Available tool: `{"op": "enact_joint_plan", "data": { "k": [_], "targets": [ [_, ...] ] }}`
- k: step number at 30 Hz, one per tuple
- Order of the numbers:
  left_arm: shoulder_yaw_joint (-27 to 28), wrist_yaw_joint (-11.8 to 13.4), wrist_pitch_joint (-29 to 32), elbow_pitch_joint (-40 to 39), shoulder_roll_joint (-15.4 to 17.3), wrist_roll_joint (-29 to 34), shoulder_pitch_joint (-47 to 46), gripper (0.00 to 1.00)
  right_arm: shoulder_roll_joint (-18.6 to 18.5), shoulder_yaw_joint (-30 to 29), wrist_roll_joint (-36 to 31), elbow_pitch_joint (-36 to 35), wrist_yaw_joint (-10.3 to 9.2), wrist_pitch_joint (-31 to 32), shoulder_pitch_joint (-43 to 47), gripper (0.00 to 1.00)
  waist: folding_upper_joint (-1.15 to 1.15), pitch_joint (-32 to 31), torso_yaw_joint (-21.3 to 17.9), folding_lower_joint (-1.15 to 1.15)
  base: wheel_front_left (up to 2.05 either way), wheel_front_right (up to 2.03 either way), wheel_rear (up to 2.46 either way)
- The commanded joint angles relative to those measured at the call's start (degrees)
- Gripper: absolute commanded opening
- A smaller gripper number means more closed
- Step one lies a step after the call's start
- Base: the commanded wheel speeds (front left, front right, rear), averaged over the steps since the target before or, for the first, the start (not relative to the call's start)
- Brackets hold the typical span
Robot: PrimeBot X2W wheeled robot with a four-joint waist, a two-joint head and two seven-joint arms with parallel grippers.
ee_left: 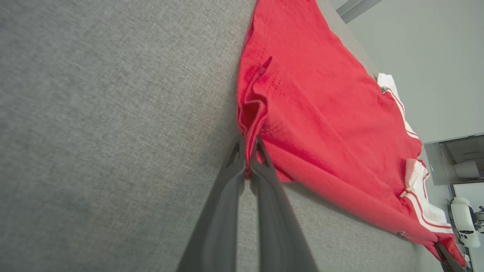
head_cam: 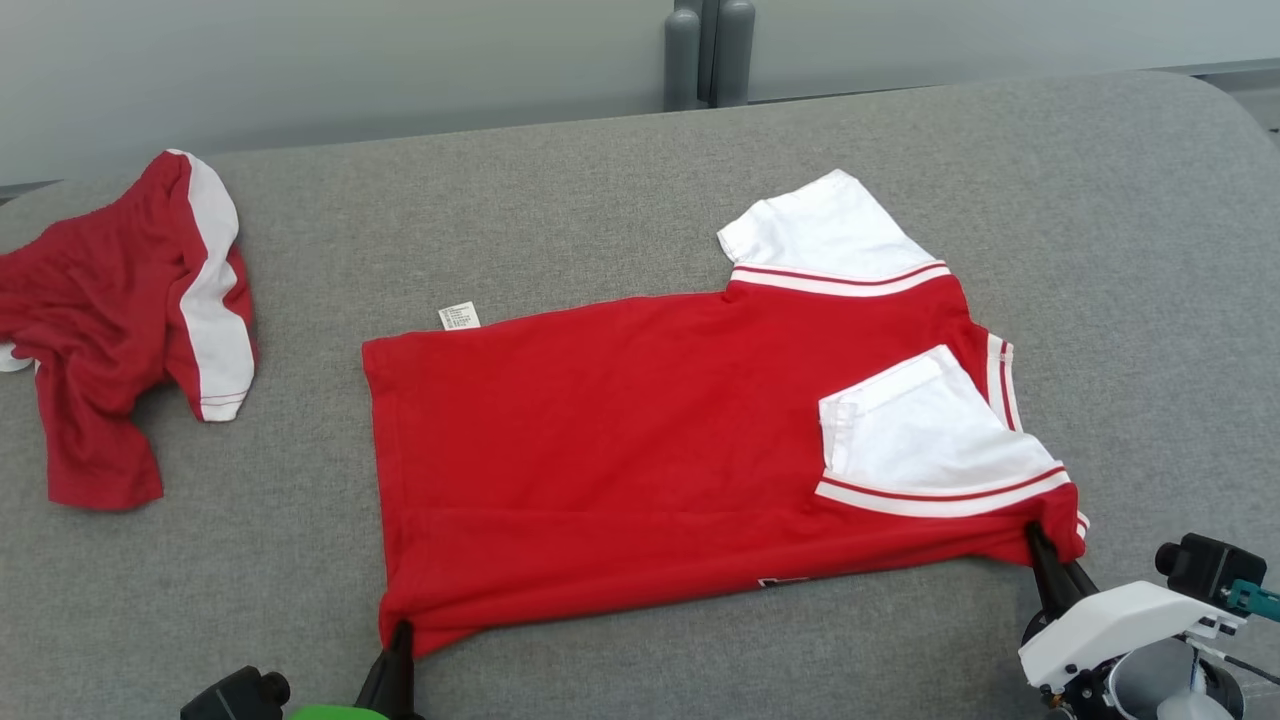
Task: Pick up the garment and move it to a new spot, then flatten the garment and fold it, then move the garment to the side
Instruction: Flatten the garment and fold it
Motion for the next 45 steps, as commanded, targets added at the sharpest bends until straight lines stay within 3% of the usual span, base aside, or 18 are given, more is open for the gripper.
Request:
{"op": "enact_joint_plan", "data": {
  "k": [1,3,4,5,6,7,17,26,35,45],
  "targets": [
    [-0.02,0.20,-0.55,0.60,0.93,1.08,0.43,0.00,0.29,-0.15,-1.25,-0.31,-0.10,0.39,1.03,0.00,0.00,-0.38,-0.12,0.00,0.00,0.00,0.00],
    [-0.17,0.15,-0.74,0.80,1.08,1.31,0.33,0.00,0.51,0.00,-1.63,-0.36,-0.10,0.43,1.04,0.00,0.00,-0.51,-0.17,0.00,0.00,0.00,0.00],
    [-0.22,0.05,-0.95,0.94,1.25,1.62,0.24,0.16,0.70,0.13,-2.04,-0.46,-0.10,0.28,1.01,0.00,0.00,-0.66,-0.23,0.00,0.00,0.00,0.00],
    [-0.37,-0.09,-0.98,1.05,1.66,2.07,0.23,0.45,0.86,0.15,-2.26,-0.54,-0.09,0.14,1.08,0.34,0.00,-0.81,-0.29,0.00,0.00,0.00,0.00],
    [-0.49,-0.30,-0.91,1.04,2.00,2.30,0.36,0.93,1.00,0.04,-2.47,-0.66,-0.10,-0.02,1.25,0.81,0.00,-0.95,-0.35,0.00,0.00,0.00,0.00],
    [-0.43,-0.43,-0.79,0.90,2.26,2.27,0.57,1.00,1.06,-0.17,-2.82,-0.90,-0.10,-0.23,1.54,1.00,0.00,-1.07,-0.41,0.00,0.00,0.00,0.00],
    [1.26,0.41,0.78,-3.13,7.40,3.70,1.04,1.00,1.00,-4.33,-5.89,-5.15,-0.07,0.33,5.37,1.00,0.00,-1.69,-1.75,0.00,0.00,0.00,0.00],
    [-1.06,0.83,4.79,-2.73,11.77,8.36,-9.68,1.00,0.38,-6.80,-10.10,-13.93,-0.05,2.39,3.82,1.00,0.00,-1.13,-3.74,0.00,0.00,0.00,0.00],
    [-4.17,0.56,10.90,7.39,13.42,11.21,-23.91,1.00,-3.22,-2.91,-13.49,-17.69,-0.05,4.71,-1.91,1.00,0.00,1.86,-5.36,0.00,0.00,0.00,0.00],
    [-4.93,0.83,12.97,20.07,13.84,13.02,-35.90,1.00,-5.26,2.00,-12.91,-18.22,-0.05,4.67,-6.80,1.00,0.00,6.74,-6.89,0.00,0.00,0.00,0.00]
  ]
}}
